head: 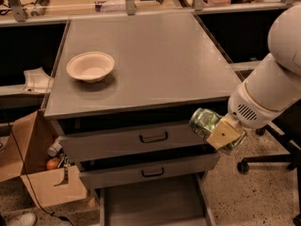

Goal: Place green can into bottom drawer

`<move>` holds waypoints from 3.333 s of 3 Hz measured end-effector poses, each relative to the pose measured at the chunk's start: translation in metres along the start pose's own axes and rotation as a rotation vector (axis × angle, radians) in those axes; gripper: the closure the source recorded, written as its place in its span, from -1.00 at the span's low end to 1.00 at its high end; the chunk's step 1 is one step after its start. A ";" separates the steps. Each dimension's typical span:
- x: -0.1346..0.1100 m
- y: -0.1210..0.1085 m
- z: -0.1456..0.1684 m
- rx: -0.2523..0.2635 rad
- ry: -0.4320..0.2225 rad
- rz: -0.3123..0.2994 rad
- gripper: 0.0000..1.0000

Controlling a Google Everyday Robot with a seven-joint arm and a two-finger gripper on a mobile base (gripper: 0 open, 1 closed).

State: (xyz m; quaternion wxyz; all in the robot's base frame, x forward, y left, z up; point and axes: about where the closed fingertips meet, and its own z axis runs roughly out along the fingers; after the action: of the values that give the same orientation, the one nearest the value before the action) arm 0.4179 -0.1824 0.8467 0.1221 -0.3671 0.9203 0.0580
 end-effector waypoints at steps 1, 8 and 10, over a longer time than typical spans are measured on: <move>0.001 0.003 0.006 -0.011 0.002 0.003 1.00; 0.036 0.036 0.156 -0.178 0.100 0.137 1.00; 0.055 0.023 0.197 -0.158 0.062 0.254 1.00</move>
Offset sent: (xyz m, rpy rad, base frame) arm -0.0276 0.0287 -0.0878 0.1194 0.1433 -0.0315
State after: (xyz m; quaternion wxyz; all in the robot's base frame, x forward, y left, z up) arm 0.3989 -0.1632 0.6428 0.0562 -0.2578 0.9553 0.1337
